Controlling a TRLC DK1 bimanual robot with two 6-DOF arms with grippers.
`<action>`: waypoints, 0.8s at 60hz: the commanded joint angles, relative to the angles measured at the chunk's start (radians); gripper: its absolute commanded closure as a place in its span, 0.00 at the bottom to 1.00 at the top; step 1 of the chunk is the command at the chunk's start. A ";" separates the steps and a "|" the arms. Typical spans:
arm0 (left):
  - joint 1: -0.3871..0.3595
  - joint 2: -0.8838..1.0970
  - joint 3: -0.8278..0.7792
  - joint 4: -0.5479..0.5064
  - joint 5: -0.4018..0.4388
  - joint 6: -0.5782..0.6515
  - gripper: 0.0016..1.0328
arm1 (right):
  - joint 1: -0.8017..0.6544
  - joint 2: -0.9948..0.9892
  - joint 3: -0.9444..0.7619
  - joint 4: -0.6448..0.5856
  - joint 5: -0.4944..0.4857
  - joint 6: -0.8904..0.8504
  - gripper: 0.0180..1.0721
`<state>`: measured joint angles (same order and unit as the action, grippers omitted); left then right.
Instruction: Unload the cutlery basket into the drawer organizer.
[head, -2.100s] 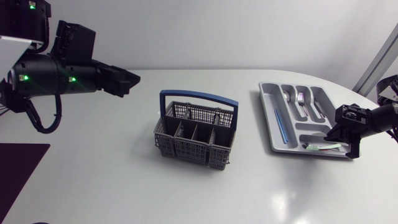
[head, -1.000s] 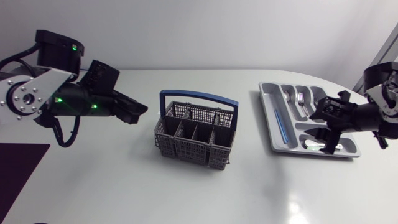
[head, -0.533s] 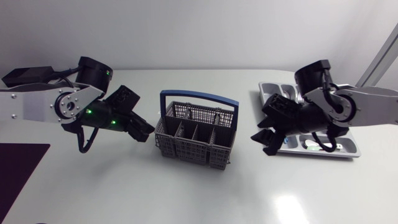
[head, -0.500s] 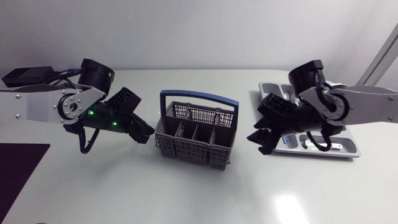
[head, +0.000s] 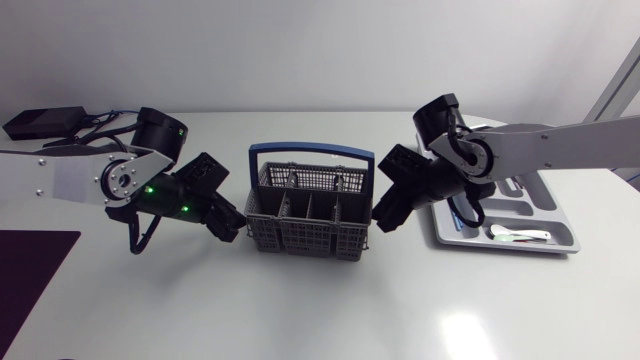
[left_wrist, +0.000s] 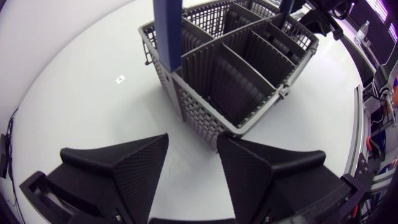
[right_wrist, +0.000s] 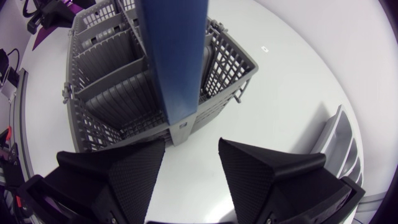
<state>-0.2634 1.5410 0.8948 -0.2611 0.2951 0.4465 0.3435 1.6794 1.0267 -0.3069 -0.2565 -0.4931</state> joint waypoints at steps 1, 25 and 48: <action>-0.008 0.001 -0.031 0.000 0.049 0.026 0.45 | 0.023 0.036 0.062 0.026 -0.023 0.048 0.39; 0.038 -0.005 -0.016 0.011 0.059 0.035 0.45 | 0.037 0.115 0.124 0.025 -0.004 0.059 0.39; 0.055 0.001 -0.007 0.011 0.061 0.035 0.45 | 0.043 0.115 0.110 0.025 0.011 0.062 0.39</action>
<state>-0.2039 1.5410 0.8833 -0.2611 0.3214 0.4690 0.3649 1.7779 1.1316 -0.2935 -0.2340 -0.4553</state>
